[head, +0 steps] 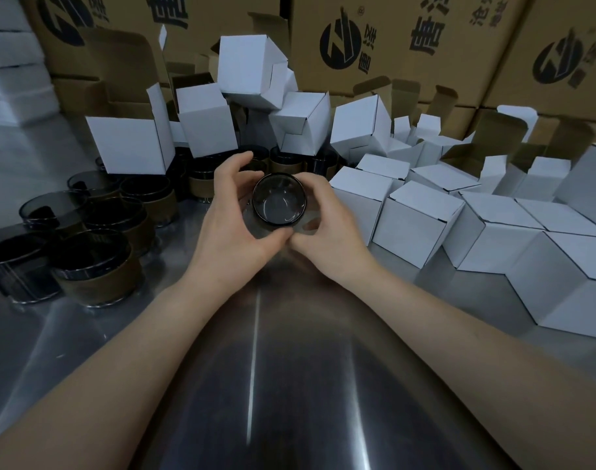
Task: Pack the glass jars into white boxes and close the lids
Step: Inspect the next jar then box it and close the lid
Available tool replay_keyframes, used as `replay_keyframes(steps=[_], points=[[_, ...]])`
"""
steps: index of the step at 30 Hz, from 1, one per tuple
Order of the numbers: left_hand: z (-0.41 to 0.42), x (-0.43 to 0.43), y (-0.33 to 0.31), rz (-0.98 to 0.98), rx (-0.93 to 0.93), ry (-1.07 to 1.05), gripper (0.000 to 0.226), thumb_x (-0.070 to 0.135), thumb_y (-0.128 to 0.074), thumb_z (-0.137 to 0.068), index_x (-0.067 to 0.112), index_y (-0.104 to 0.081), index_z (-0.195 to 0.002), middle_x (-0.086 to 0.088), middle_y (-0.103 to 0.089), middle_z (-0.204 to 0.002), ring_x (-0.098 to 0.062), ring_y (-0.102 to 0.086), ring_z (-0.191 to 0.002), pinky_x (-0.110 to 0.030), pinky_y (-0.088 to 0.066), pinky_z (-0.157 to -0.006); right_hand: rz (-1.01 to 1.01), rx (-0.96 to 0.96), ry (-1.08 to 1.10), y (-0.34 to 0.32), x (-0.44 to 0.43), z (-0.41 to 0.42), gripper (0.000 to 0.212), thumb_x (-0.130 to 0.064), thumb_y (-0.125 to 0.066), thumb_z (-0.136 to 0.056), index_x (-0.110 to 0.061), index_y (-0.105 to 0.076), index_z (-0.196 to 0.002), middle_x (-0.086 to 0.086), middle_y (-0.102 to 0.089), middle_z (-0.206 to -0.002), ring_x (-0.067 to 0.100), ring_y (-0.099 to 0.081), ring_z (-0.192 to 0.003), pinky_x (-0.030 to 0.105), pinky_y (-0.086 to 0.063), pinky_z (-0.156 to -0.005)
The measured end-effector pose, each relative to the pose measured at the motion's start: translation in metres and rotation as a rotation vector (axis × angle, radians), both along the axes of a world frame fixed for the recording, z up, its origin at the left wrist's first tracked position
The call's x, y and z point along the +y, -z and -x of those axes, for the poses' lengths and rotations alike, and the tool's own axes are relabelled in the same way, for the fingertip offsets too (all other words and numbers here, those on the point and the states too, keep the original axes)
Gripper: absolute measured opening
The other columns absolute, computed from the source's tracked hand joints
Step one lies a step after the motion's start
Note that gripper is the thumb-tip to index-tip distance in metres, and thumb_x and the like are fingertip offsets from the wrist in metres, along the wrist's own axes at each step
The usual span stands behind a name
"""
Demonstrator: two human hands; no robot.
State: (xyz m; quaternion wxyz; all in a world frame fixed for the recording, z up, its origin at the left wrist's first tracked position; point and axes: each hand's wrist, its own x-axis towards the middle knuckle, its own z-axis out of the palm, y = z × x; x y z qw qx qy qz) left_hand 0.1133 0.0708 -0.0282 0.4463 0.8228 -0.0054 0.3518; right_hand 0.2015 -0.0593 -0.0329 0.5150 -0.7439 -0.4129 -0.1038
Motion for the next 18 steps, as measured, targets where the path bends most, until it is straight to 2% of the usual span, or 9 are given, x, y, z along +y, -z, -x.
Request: replay_keyframes(steps=[2, 4, 8, 11, 14, 16, 18], points=[[-0.0005, 0.0009, 0.0002, 0.014, 0.025, -0.015, 0.093, 0.015, -0.085, -0.069, 0.024, -0.028, -0.143, 0.003, -0.05, -0.134, -0.008, -0.049, -0.127, -0.028, -0.039, -0.108, -0.013, -0.025, 0.006, 0.0001, -0.0007, -0.0003, 0.063, 0.002, -0.075, -0.069, -0.011, -0.051, -0.127, -0.012, -0.056, -0.116, 0.009, -0.057, -0.104, 0.018, -0.045, -0.086], [-0.0014, 0.0023, 0.0007, 0.003, 0.054, -0.032, 0.087, 0.023, -0.085, -0.069, 0.023, -0.034, -0.141, 0.008, -0.05, -0.132, -0.003, -0.047, -0.126, -0.02, -0.036, -0.106, -0.022, -0.051, 0.012, 0.0003, -0.0013, -0.0008, 0.064, 0.002, -0.074, -0.069, -0.012, -0.05, -0.127, -0.013, -0.054, -0.116, 0.012, -0.057, -0.105, 0.02, -0.047, -0.088], [-0.0017, 0.004, 0.0015, -0.036, 0.1, -0.028, 0.073, 0.029, -0.082, -0.072, 0.027, -0.044, -0.134, 0.024, -0.051, -0.122, 0.006, -0.046, -0.119, -0.003, -0.031, -0.096, -0.047, -0.078, 0.018, 0.002, -0.0011, -0.0024, 0.064, -0.001, -0.073, -0.067, -0.015, -0.049, -0.125, -0.018, -0.051, -0.114, 0.009, -0.055, -0.105, 0.014, -0.043, -0.089], [-0.0005, 0.0044, 0.001, -0.037, 0.102, -0.02, 0.072, 0.027, -0.082, -0.073, 0.027, -0.044, -0.135, 0.022, -0.052, -0.124, 0.005, -0.046, -0.12, -0.006, -0.031, -0.097, -0.051, -0.096, 0.028, 0.0031, -0.001, -0.0031, 0.065, -0.005, -0.073, -0.066, -0.015, -0.049, -0.126, -0.017, -0.05, -0.115, 0.003, -0.052, -0.102, 0.009, -0.041, -0.087], [0.0008, 0.0041, 0.0002, -0.037, 0.097, -0.013, 0.073, 0.023, -0.083, -0.074, 0.025, -0.045, -0.136, 0.017, -0.054, -0.129, 0.001, -0.047, -0.125, -0.016, -0.035, -0.104, -0.053, -0.106, 0.036, 0.0034, -0.0013, -0.0036, 0.065, -0.006, -0.074, -0.066, -0.015, -0.049, -0.126, -0.022, -0.049, -0.113, 0.002, -0.052, -0.099, 0.011, -0.043, -0.085], [0.0015, 0.0034, -0.0009, -0.036, 0.1, -0.007, 0.074, 0.023, -0.083, -0.074, 0.024, -0.044, -0.137, 0.016, -0.054, -0.131, 0.0, -0.047, -0.127, -0.021, -0.035, -0.108, -0.056, -0.114, 0.039, 0.0037, -0.0017, -0.004, 0.065, -0.006, -0.075, -0.067, -0.014, -0.049, -0.126, -0.017, -0.05, -0.114, 0.003, -0.052, -0.099, 0.012, -0.044, -0.085], [0.0018, 0.0033, -0.0013, -0.035, 0.104, -0.003, 0.074, 0.024, -0.082, -0.075, 0.025, -0.044, -0.138, 0.016, -0.054, -0.132, 0.0, -0.046, -0.127, -0.02, -0.035, -0.108, -0.061, -0.121, 0.043, 0.0037, -0.0016, -0.0039, 0.064, -0.006, -0.074, -0.067, -0.012, -0.05, -0.126, -0.013, -0.051, -0.115, 0.003, -0.052, -0.1, 0.011, -0.043, -0.085]])
